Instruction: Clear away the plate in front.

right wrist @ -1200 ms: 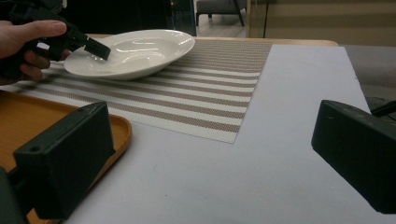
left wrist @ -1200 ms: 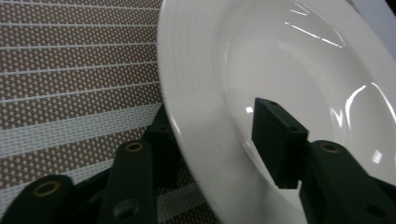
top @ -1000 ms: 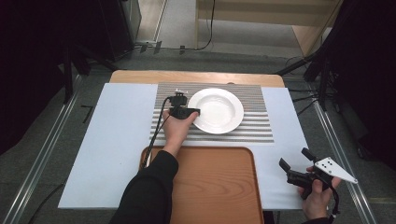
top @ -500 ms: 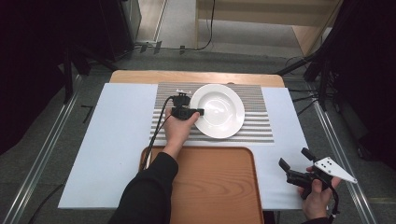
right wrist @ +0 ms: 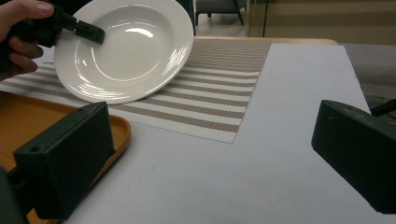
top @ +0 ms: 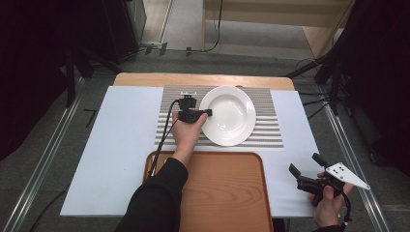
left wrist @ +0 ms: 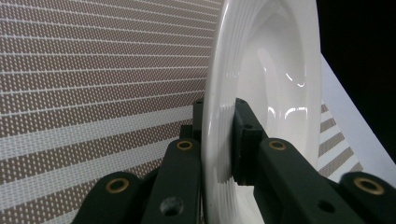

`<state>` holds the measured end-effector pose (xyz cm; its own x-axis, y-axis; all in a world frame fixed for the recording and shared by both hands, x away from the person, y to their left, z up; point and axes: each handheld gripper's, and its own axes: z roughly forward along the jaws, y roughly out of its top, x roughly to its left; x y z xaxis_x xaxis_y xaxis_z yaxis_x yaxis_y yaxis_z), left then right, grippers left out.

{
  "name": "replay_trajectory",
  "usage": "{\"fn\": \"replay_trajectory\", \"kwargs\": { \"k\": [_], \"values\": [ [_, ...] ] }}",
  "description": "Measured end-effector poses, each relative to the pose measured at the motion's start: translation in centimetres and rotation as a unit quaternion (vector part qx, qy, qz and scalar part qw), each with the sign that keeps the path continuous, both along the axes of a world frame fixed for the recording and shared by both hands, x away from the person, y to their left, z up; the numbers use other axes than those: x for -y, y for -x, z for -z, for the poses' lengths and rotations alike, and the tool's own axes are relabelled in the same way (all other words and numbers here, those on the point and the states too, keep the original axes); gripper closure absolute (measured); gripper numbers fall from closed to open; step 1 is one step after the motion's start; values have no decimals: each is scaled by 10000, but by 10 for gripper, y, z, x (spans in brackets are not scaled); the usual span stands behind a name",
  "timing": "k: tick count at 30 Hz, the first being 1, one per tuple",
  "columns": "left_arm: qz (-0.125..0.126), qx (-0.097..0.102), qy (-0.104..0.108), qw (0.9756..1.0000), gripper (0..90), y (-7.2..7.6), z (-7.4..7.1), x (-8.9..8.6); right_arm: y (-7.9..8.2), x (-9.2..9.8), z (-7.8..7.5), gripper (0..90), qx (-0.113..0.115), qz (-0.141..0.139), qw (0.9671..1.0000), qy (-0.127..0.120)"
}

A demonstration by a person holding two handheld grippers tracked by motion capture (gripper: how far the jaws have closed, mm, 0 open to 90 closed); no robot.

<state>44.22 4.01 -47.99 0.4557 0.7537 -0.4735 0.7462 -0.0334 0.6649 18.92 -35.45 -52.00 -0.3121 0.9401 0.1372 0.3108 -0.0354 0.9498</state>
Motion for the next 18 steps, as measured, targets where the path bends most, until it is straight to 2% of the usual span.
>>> {"fn": "replay_trajectory", "kwargs": {
  "k": [8, 12, 18],
  "values": [
    [-130, 22, 63, 9999, 822, 0, -1, -8, 0, 0, 0, 0, 1, 0, 10000, -8],
    [-189, -21, 234, 9995, 822, 1, -2, -16, 0, 0, 0, 0, 1, 0, 10000, -7],
    [-120, 57, 265, 9996, 821, 5, -10, -22, 0, 0, 0, 0, -8, 7, 10000, 2]
  ]
}}
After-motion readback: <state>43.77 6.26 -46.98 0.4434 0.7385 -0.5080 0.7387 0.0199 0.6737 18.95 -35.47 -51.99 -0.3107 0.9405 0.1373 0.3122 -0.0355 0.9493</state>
